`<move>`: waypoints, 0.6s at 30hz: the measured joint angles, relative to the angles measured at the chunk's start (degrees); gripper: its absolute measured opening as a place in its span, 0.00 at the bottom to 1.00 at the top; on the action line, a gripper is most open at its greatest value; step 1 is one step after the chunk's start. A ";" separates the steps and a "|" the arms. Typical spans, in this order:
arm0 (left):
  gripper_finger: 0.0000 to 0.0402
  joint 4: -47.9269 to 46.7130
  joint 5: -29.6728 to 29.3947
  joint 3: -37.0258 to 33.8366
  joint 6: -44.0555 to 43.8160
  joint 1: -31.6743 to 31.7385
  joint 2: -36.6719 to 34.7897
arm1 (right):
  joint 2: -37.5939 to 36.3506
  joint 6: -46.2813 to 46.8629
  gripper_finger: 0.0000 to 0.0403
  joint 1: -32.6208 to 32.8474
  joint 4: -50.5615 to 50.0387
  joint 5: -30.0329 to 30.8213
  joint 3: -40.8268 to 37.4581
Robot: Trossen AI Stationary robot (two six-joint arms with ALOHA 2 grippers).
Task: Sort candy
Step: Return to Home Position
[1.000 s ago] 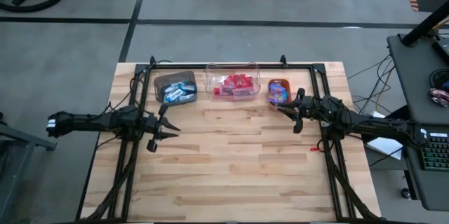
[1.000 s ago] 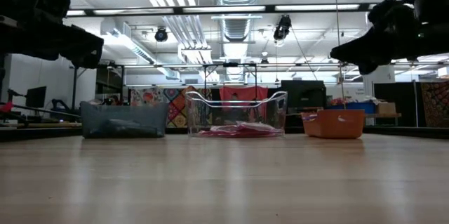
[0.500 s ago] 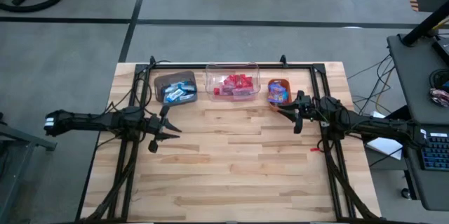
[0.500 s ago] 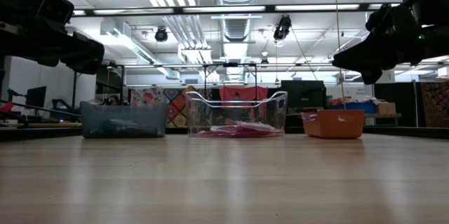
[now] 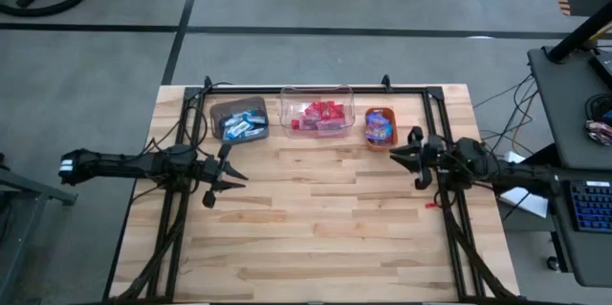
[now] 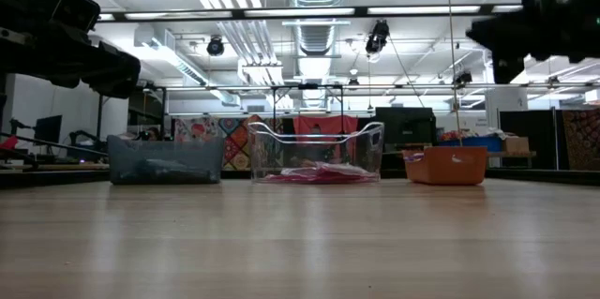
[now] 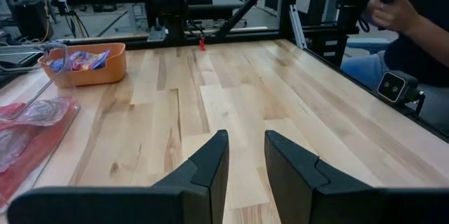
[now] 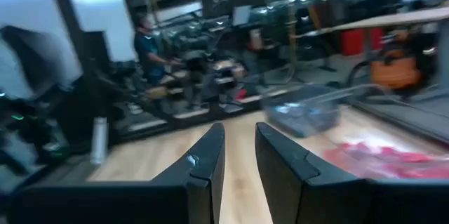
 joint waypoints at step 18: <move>0.19 0.31 -0.13 0.11 -0.01 0.00 1.11 | -0.04 -21.85 0.21 9.27 -4.84 4.90 -0.13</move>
